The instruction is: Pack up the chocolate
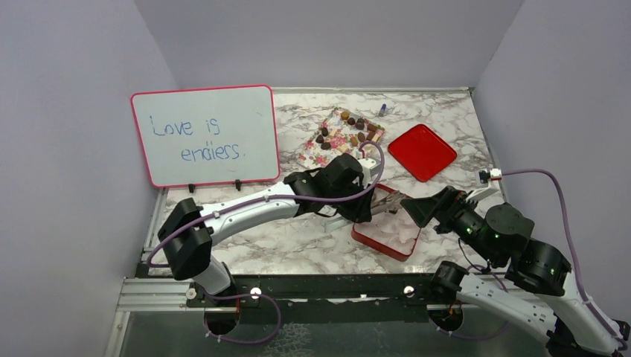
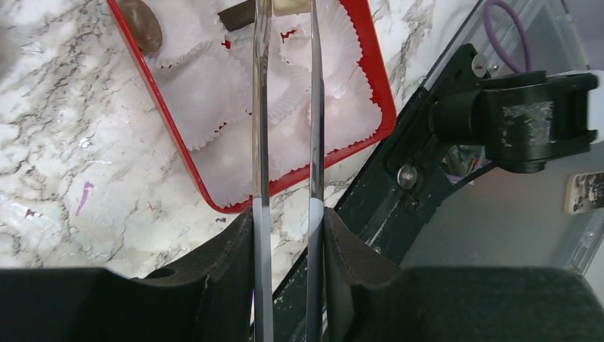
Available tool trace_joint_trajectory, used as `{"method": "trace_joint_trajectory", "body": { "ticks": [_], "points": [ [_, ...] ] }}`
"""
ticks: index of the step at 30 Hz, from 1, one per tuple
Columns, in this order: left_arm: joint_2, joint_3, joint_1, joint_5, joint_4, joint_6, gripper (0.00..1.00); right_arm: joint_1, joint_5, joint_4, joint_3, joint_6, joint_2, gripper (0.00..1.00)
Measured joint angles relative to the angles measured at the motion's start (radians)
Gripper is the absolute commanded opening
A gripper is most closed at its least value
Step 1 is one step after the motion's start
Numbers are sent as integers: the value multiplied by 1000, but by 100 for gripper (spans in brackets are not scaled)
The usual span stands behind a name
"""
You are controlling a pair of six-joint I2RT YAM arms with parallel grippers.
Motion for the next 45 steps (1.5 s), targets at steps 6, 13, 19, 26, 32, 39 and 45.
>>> {"method": "trace_joint_trajectory", "body": {
  "ticks": [6,13,19,26,32,39,45],
  "points": [
    [88,0,-24,1,27,-2,29,0,0,0,2,0,13,94],
    [158,21,-45,3,46,-2,30,0,0,0,2,0,13,94],
    [183,50,-53,9,55,0,32,0,0,0,2,0,13,94],
    [219,76,-55,11,69,5,38,0,0,0,2,0,13,94],
    [240,91,-58,14,69,9,43,0,1,0,2,0,13,94],
    [240,105,-58,15,68,13,42,0,1,0,2,0,13,94],
    [228,113,-58,-8,46,21,41,0,1,0,2,0,13,94]
  ]
}}
